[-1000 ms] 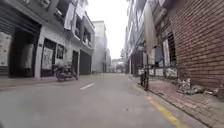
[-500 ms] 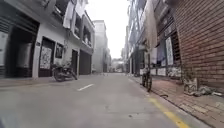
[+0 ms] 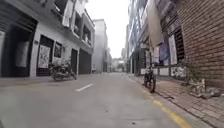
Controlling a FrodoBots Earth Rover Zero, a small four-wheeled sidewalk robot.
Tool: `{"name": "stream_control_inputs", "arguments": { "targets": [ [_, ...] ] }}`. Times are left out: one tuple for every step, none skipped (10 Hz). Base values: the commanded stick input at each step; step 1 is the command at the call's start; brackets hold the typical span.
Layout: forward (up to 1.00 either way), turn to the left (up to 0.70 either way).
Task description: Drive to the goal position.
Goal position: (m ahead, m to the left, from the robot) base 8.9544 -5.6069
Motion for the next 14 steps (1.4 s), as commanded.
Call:
{"name": "stream_control_inputs", "arguments": {
  "targets": [
    [0.50,0.00],
    [0.50,0.00],
    [0.50,0.00],
    [0.50,0.00],
    [0.50,0.00],
    [0.50,0.00],
    [0.50,0.00],
    [0.50,0.00],
    [0.50,-0.06],
    [0.50,-0.36],
    [0.50,-0.47],
    [0.50,-0.11],
    [0.50,0.00],
    [0.50,0.00]
  ]
}}
